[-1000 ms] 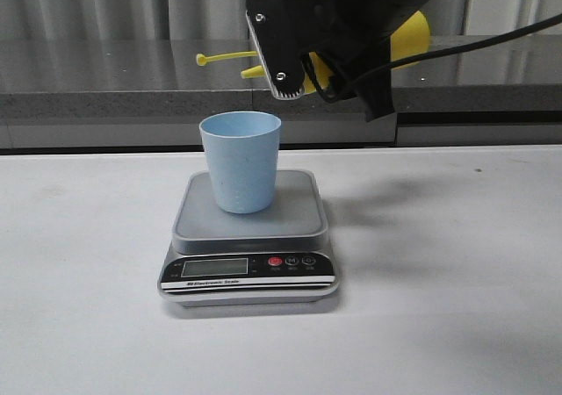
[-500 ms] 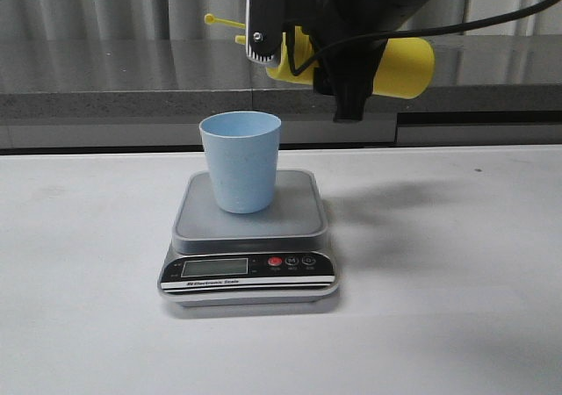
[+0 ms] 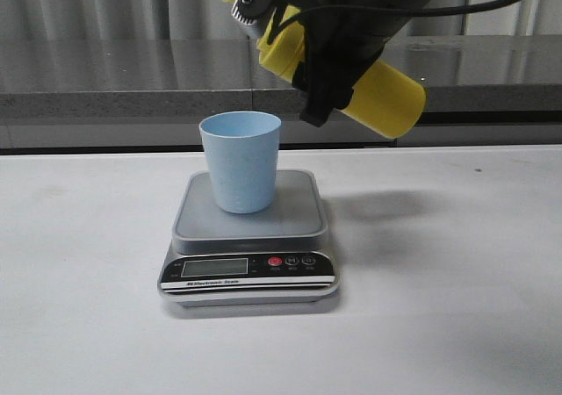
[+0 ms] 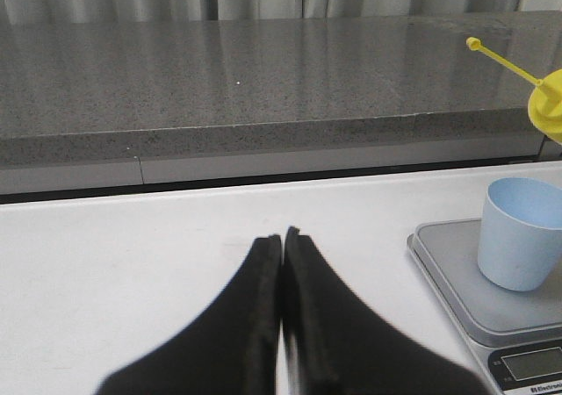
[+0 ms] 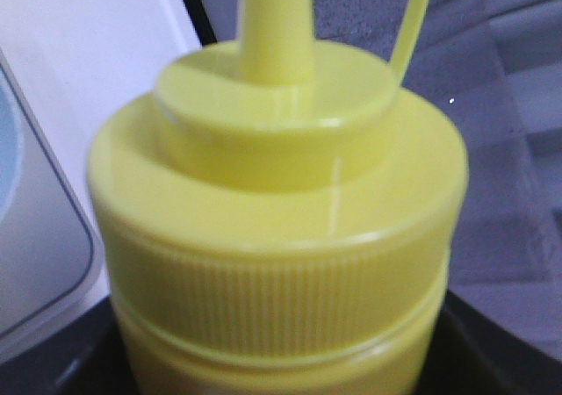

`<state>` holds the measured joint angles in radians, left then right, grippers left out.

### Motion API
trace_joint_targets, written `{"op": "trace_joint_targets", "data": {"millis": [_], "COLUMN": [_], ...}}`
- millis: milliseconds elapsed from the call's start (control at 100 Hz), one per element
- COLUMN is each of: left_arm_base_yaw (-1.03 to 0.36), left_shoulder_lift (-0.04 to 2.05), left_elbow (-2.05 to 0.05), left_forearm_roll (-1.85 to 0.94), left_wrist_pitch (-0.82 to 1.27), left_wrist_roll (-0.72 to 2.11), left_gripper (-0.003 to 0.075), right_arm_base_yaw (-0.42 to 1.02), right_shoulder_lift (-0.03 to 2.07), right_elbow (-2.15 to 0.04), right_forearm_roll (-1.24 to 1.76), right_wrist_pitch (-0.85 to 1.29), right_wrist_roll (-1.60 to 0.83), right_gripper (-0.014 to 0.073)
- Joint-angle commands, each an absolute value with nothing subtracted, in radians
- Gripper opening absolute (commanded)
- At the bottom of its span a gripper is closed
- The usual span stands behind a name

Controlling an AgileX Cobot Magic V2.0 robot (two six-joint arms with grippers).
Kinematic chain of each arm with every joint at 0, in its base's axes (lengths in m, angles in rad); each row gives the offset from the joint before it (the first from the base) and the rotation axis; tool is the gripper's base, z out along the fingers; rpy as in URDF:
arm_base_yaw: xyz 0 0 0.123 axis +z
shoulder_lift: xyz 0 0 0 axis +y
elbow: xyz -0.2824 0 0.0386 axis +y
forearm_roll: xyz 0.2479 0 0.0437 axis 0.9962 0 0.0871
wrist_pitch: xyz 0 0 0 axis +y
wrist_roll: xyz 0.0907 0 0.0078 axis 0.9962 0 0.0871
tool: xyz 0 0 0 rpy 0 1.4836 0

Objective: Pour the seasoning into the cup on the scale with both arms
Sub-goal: 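Rotate the bottle upright and move it back beside the scale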

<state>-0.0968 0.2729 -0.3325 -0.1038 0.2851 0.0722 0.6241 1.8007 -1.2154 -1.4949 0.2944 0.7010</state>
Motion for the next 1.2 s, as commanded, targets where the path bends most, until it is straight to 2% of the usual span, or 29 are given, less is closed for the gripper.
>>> {"op": "trace_joint_targets", "data": {"millis": [0, 520, 800, 1020, 1190], "left_arm_base_yaw": [-0.093, -0.093, -0.093, -0.093, -0.093], "left_shoulder_lift": [0.281, 0.281, 0.281, 0.281, 0.281], "left_elbow": [-0.358, -0.358, -0.358, -0.358, -0.358], "left_forearm_roll": [-0.113, -0.113, -0.113, -0.113, -0.113], "left_wrist_pitch": [0.209, 0.209, 0.209, 0.209, 0.209], "left_wrist_roll": [0.062, 0.062, 0.062, 0.062, 0.062], "left_gripper": [-0.0020, -0.0020, -0.0020, -0.0020, -0.0020], "right_arm_base_yaw": [0.599, 0.370, 0.300, 0.299, 0.299], "right_shoulder_lift": [1.737, 1.606, 1.558, 1.552, 1.552], "right_elbow": [-1.251, -1.177, -0.900, -0.696, -0.611], "right_forearm_roll": [-1.395, -0.779, -0.380, -0.145, -0.128], "right_wrist_pitch": [0.281, -0.249, -0.659, -0.829, -0.893], "right_wrist_roll": [0.712, 0.659, 0.348, 0.068, 0.021], "right_gripper": [0.0293, 0.0288, 0.0288, 0.0288, 0.0288]}}
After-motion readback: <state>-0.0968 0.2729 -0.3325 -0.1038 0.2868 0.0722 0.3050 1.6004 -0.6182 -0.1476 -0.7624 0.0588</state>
